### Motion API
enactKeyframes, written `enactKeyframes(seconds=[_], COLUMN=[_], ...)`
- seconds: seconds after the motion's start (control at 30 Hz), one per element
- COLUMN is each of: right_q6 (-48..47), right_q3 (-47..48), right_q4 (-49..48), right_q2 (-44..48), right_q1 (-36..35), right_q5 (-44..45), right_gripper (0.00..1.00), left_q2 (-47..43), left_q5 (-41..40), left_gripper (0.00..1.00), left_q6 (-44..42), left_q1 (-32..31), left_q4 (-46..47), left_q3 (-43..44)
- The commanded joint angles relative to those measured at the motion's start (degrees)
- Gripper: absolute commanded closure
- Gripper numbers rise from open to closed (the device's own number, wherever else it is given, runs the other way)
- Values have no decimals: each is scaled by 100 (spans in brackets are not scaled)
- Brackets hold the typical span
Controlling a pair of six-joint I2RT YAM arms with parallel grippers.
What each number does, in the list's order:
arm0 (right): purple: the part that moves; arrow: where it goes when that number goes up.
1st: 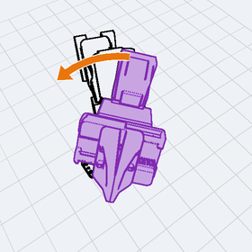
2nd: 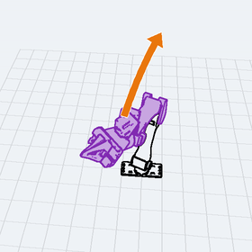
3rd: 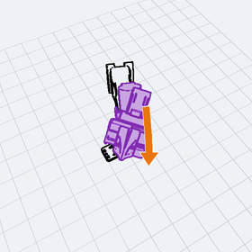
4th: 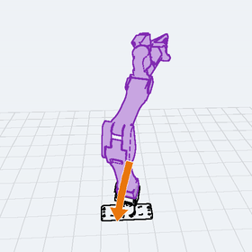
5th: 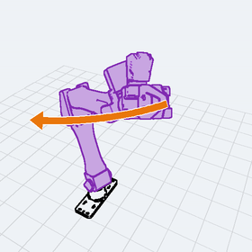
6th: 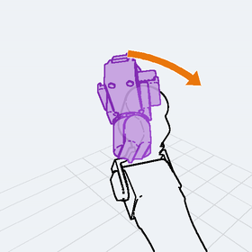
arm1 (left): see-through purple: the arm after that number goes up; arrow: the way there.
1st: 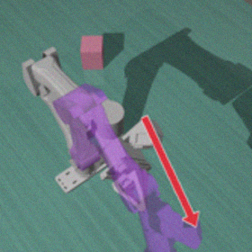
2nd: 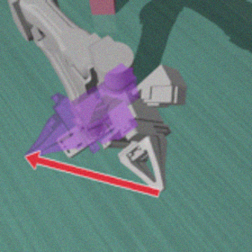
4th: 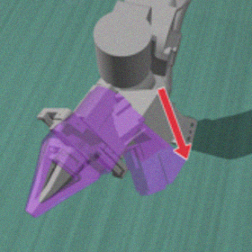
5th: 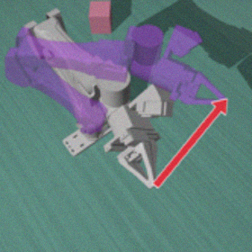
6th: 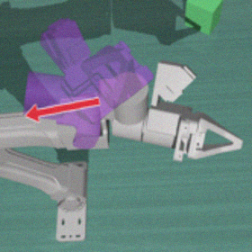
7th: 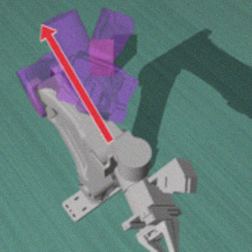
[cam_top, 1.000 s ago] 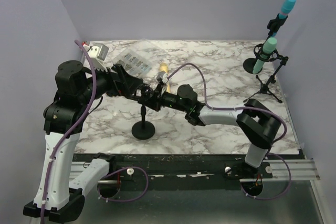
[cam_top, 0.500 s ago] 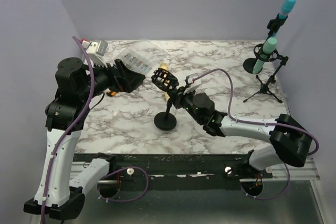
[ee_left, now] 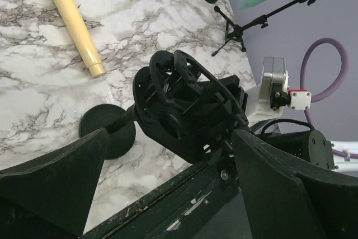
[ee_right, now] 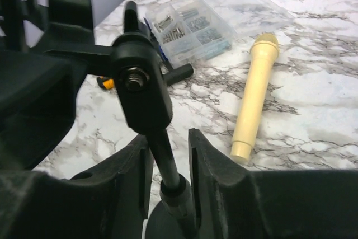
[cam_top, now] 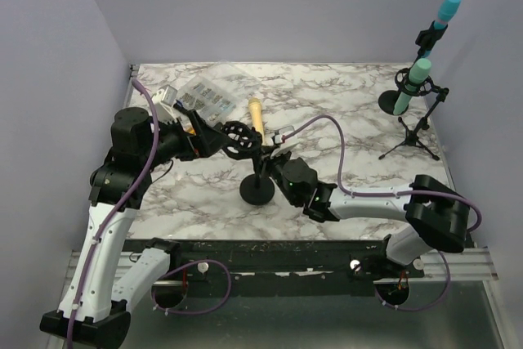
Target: Remove the microphone from the stand
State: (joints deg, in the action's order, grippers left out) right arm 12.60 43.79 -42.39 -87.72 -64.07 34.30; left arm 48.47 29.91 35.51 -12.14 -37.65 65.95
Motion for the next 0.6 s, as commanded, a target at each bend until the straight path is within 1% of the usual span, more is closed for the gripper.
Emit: enactKeyframes(seconds=[0.0,0.1,0.17,0.23,0.37,0.4,0.47,0.57], right_q6=[303,490,560,633,602,572,603,565], right_q3=[173,211,272,338,240,170,4,-142], right_q4=[765,1295,1691,2162,2810,2917,3077,3424], right_q2=[49,252,397,552,838,936,1160,1578], right_q1=[-4,-3,-3,-2,-7,-6,-9,-5], right_q5=[241,242,85,-102,-512,-600,-689,-1018], right_gripper=[59,45,36,29,9,5,0,0], left_q2=[-233,-206,-206,-216,-240,-241,-246,-252], left_q5=[-247,-232,-175,-140,-188,-208,-240,-313], left_gripper=[6,6,6,6,3,3,2,1], left_q6=[269,225,228,224,101,77,28,-57], left_q1=[-28,-27,-31,-31,-26,-26,-27,-25], left_q4=[298,339,414,442,396,366,330,261], left_q3=[-223,-216,-224,-219,-139,-120,-100,-53])
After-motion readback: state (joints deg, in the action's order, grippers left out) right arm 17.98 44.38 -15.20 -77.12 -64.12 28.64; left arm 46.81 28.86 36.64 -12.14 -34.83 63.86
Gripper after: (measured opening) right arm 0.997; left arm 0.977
